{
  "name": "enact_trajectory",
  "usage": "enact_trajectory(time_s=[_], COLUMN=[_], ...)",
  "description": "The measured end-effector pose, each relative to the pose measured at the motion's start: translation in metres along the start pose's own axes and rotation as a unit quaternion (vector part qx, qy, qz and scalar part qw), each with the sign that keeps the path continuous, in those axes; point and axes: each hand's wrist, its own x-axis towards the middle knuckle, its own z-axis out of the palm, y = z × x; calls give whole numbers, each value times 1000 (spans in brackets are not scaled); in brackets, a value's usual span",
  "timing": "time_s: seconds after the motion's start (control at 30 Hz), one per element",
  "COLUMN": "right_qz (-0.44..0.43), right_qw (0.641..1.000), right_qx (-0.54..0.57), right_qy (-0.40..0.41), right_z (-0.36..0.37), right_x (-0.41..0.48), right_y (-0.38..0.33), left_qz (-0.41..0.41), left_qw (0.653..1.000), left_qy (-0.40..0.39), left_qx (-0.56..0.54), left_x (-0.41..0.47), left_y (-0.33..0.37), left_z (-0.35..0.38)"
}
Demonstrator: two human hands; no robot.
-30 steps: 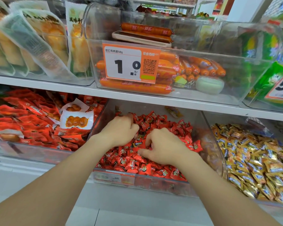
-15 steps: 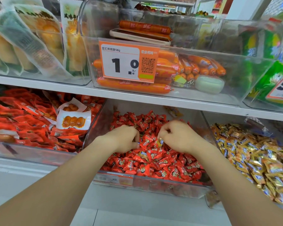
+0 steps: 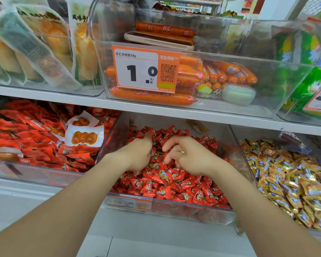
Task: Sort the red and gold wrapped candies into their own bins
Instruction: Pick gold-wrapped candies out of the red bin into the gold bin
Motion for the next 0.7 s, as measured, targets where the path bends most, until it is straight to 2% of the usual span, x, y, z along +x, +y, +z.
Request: enact_trajectory(time_s=[0.13,0.23,0.33,0.43,0.53,0.7], right_qz=[14,8,4,-1,26,57], right_qw=[987,975,958,960,968,944], right_qx=[-158,-219,-280,-274,-246,-324], right_qy=[-10,-49,-66,-58,-33,15], right_z=[12,23,27,24,10,-16], right_x=[7,9,9,11,10,3], right_y=[-2,-3,-6,-5,-1,15], left_qz=[-5,-14,-18,0,12,5], left_qw=[999,999,1000,998,998,997], left_qy=[27,46,-7,-49,-40,-43], left_qx=[-41,-22,-7,28,45,67], left_x=[2,7,11,13,15,17], left_y=[3,2,0,-2,-3,3], left_z=[0,2,7,12,14,17])
